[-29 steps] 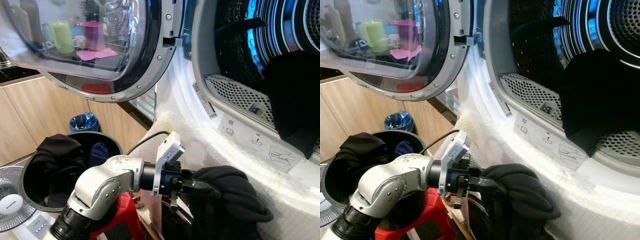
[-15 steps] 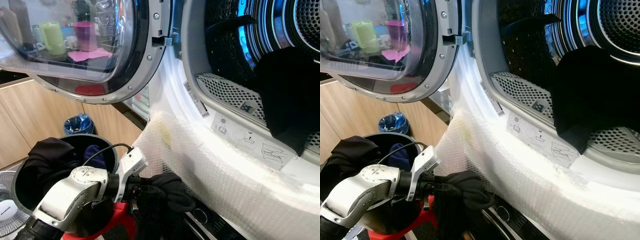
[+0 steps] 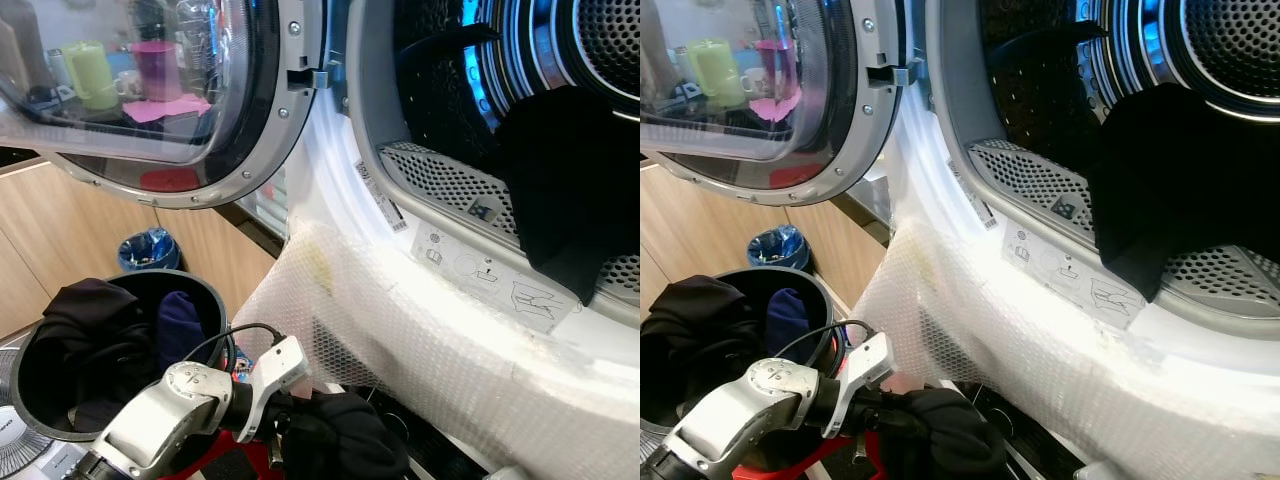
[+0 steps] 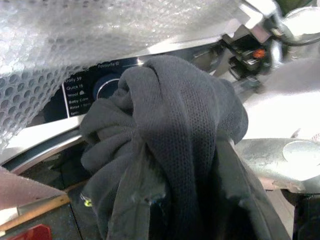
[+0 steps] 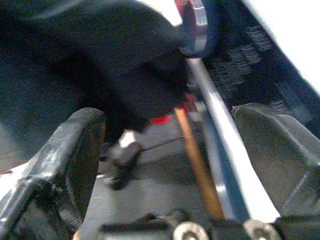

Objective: Clothes washing

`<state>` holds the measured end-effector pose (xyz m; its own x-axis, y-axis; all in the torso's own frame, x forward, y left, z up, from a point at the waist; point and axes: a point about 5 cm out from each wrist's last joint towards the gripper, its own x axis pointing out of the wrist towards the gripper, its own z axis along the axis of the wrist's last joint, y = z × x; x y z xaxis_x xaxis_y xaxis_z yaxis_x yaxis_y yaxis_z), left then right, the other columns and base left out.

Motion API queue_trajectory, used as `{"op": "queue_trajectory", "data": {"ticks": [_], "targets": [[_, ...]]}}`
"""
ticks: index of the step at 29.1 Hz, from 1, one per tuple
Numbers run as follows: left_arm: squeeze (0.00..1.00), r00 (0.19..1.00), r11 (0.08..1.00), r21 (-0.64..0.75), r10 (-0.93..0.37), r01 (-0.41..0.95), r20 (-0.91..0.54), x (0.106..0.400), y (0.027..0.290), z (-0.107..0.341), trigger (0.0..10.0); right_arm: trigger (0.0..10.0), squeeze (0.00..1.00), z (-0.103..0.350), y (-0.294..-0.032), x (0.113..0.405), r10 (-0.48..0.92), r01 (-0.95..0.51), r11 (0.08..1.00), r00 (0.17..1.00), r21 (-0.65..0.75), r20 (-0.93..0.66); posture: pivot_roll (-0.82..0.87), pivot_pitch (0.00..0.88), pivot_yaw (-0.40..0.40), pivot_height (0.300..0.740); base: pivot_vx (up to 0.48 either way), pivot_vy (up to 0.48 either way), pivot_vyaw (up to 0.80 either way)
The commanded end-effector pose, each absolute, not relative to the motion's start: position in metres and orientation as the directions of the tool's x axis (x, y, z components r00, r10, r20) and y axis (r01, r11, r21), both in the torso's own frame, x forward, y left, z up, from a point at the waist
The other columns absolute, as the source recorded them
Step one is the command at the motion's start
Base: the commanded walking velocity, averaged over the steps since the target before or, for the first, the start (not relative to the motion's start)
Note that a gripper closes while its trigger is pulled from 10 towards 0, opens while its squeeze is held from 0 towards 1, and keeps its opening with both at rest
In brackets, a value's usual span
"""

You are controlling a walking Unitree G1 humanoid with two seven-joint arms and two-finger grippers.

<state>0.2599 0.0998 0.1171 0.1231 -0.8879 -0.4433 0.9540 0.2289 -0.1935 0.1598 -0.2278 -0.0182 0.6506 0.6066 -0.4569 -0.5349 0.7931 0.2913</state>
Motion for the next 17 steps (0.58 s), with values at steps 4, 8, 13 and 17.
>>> {"op": "queue_trajectory", "data": {"ticks": [4,8,13,17], "targets": [[0.00,0.048,0.139,-0.175,-0.896,0.975,-0.441,0.257,0.084,0.116,0.0,10.0,1.00,-0.003,-0.205,0.131,0.769,-0.657,0.636,0.501,0.405,-0.397,0.24,0.091,-0.029,0.740,0.000,0.000,0.00],[0.00,-0.004,0.083,-0.180,-0.899,0.980,-0.437,0.253,0.072,0.113,0.0,10.0,1.00,0.002,-0.187,0.118,0.818,-0.695,0.570,0.429,0.437,-0.384,0.23,0.089,-0.022,0.740,0.000,0.000,0.00],[0.00,-0.064,0.023,-0.192,-0.898,0.981,-0.435,0.248,0.059,0.108,0.0,10.0,1.00,0.007,-0.173,0.126,0.789,-0.690,0.609,0.480,0.390,-0.384,0.21,0.085,-0.016,0.740,0.000,0.000,0.00],[0.00,-0.108,-0.023,-0.198,-0.898,0.980,-0.427,0.243,0.050,0.106,0.0,10.0,1.00,0.011,-0.167,0.141,0.709,-0.623,0.705,0.594,0.339,-0.382,0.21,0.075,-0.014,0.740,0.000,0.000,0.00]]}}
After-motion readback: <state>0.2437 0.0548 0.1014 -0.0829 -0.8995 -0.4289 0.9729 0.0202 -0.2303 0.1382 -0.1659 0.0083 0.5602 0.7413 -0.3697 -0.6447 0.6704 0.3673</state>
